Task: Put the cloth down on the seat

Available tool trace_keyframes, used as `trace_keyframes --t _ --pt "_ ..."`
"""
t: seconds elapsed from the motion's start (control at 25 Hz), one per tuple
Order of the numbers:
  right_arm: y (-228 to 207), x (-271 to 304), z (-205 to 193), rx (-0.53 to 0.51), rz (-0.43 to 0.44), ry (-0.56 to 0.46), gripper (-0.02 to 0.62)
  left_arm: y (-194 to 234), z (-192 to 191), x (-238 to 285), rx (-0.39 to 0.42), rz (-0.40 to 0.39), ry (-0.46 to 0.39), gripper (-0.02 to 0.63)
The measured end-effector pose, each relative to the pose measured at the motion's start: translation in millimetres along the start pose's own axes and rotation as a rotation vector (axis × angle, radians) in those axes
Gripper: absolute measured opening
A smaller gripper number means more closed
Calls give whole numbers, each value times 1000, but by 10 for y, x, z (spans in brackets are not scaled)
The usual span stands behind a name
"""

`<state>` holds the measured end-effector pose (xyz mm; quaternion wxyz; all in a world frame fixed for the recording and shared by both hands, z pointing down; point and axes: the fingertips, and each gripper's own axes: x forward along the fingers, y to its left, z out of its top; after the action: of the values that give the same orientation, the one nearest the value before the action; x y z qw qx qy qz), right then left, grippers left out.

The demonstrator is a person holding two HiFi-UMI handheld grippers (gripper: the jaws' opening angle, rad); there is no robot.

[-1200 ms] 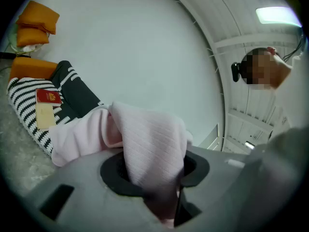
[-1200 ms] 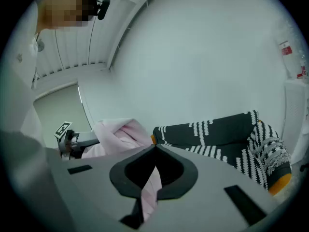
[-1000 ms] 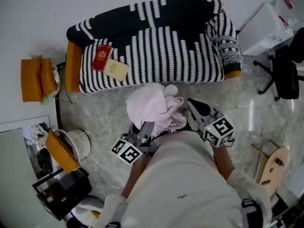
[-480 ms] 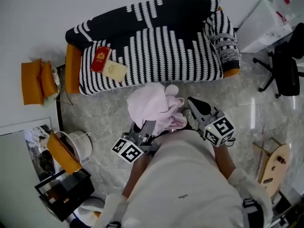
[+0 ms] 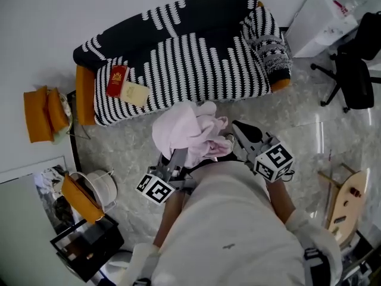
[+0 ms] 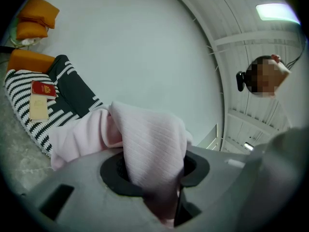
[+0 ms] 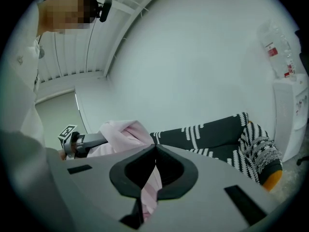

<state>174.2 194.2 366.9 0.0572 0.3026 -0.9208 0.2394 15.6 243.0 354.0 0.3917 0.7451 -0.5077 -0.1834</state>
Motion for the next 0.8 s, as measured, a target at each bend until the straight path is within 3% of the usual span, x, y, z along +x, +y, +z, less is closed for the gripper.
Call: trace_keyframes --t 0.44,0.8 --pt "-296 -226 24 70 -108 -54 9 -233 -160 429 16 -87 117 155" --pt "-529 35 139 77 -201 -61 9 9 9 848 -4 -152 177 153"
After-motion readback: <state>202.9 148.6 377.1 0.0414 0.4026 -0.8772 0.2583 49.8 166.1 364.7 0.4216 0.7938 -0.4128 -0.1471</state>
